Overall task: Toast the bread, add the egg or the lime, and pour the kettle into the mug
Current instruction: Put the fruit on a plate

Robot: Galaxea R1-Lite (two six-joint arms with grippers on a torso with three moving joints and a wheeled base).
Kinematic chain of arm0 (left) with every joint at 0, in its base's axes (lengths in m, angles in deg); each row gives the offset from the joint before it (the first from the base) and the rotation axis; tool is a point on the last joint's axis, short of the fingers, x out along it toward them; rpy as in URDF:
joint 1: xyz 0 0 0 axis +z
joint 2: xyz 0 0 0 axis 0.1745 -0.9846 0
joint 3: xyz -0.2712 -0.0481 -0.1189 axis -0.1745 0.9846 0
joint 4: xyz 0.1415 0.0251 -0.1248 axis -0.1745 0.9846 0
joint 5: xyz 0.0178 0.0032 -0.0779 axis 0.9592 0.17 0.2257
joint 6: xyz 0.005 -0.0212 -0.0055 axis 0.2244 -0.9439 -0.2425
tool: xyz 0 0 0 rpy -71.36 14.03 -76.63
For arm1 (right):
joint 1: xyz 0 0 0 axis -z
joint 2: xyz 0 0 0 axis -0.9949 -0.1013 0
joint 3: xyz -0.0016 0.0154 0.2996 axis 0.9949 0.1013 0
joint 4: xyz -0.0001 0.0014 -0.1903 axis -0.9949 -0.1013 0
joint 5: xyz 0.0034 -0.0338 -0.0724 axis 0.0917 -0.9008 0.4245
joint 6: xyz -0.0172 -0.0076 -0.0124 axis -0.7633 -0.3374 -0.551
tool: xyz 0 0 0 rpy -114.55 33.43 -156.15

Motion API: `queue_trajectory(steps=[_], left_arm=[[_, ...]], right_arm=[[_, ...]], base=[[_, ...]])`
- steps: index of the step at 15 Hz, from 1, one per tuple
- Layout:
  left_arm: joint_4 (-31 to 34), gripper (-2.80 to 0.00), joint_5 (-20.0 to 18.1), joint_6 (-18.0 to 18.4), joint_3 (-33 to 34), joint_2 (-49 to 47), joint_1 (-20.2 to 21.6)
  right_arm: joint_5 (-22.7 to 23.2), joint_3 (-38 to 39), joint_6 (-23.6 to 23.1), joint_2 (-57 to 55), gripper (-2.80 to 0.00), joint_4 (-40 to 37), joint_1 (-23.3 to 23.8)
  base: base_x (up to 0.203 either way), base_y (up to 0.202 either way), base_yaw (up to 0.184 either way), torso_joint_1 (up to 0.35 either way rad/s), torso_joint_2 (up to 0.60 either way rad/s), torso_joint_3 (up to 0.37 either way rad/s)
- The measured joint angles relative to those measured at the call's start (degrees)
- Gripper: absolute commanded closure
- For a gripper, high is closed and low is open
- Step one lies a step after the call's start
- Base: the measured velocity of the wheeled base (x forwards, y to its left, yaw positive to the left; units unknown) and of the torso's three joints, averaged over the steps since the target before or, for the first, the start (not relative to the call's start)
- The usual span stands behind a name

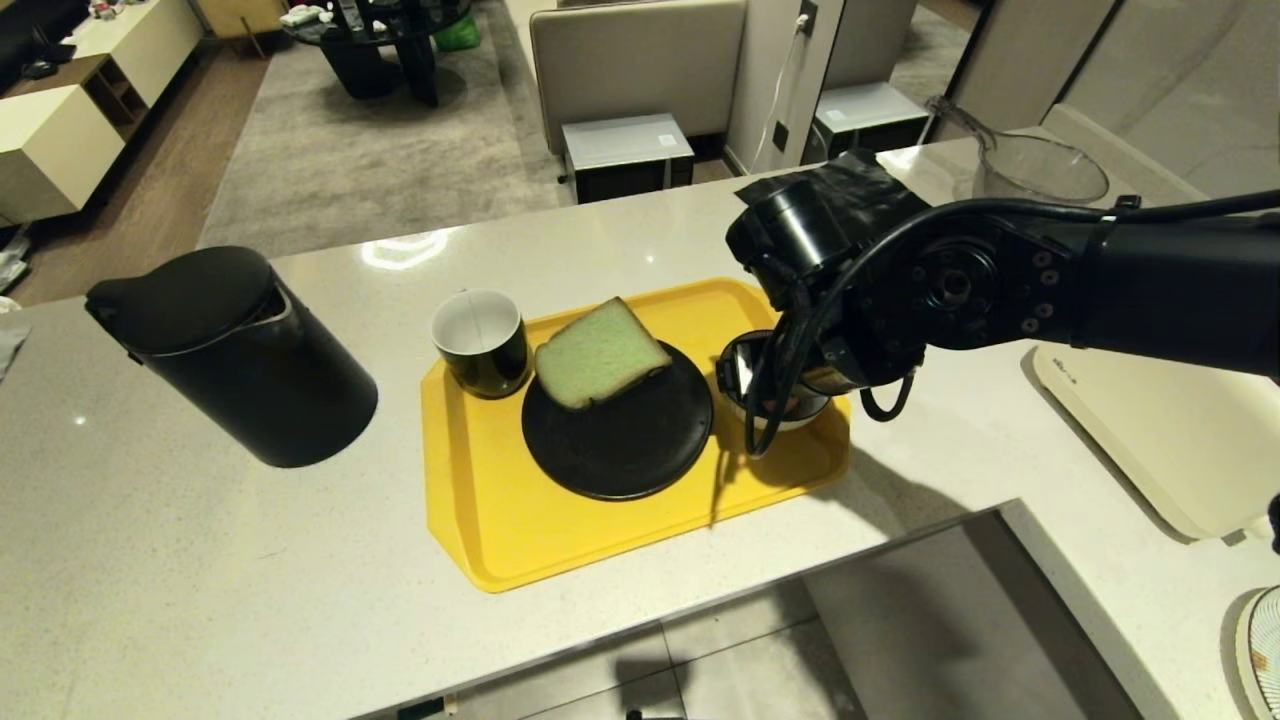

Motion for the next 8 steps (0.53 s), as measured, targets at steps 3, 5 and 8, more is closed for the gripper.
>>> queue_trajectory(steps=[3,5,8], left_arm=[[0.0,0.0,0.0,0.0,0.0,0.0,0.0],[0.0,0.0,0.0,0.0,0.0,0.0,0.0],[0.0,0.0,0.0,0.0,0.0,0.0,0.0]], right_arm=[[0.0,0.0,0.0,-0.2,-2.8,0.0,0.2],[0.0,0.1,-0.1,0.0,-2.8,0.0,0.6],[0.2,0.1,-0.6,0.8,-2.8,0.0,0.9]], base=[[0.0,0.0,0.0,0.0,0.0,0.0],[0.0,0.0,0.0,0.0,0.0,0.0],[0.0,0.0,0.0,0.0,0.0,0.0]])
